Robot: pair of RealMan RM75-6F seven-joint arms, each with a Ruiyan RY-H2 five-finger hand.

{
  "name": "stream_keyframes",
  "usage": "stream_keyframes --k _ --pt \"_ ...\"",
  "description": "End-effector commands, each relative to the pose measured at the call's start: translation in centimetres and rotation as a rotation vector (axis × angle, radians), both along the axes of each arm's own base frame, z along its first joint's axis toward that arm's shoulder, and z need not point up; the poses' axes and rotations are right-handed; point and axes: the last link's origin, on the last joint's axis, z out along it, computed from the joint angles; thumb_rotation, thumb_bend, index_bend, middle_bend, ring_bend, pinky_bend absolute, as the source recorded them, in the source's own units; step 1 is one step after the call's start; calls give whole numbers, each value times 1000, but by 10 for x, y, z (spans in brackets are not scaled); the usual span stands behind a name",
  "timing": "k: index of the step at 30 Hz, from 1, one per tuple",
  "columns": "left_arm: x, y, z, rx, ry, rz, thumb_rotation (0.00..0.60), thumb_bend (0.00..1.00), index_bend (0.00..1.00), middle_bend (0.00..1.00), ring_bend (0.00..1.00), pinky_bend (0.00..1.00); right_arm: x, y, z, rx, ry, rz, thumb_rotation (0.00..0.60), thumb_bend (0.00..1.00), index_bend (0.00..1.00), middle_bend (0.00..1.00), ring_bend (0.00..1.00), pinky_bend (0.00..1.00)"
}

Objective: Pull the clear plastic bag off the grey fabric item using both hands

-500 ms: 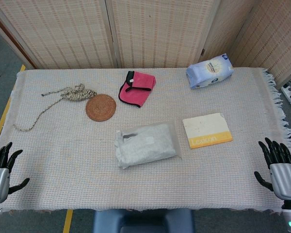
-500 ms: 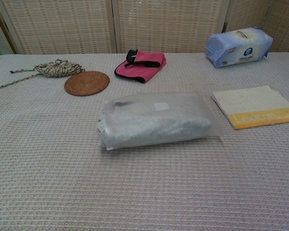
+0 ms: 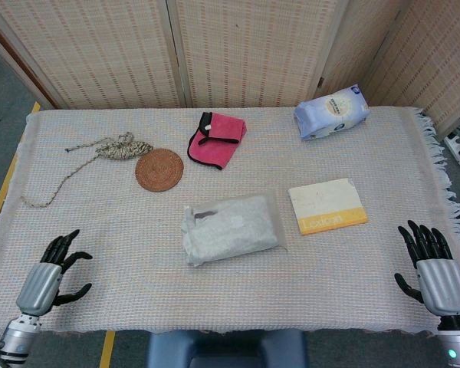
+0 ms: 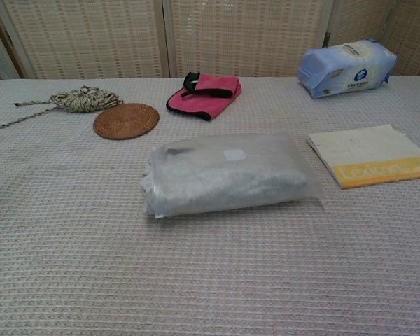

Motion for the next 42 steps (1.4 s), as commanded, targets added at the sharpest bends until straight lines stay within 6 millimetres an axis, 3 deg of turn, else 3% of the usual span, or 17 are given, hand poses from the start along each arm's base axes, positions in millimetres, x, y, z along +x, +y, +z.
stream_keyframes --k 1,8,23,42 --pt "13 25 -42 -34 -16 -110 600 308 415 19 0 0 0 -1 -1 2 1 -3 600 215 0 0 0 0" --pt "29 45 -77 -1 -27 -183 600 303 432 22 0 0 -2 -3 1 1 -4 -7 600 216 0 0 0 0" --pt "66 63 -139 -15 -92 -309 600 385 487 71 0 0 -4 -7 -2 30 -3 -27 600 216 0 0 0 0" --pt "96 77 -169 7 -111 -353 600 399 502 88 0 0 -7 -9 -1 37 -7 -50 600 215 0 0 0 0"
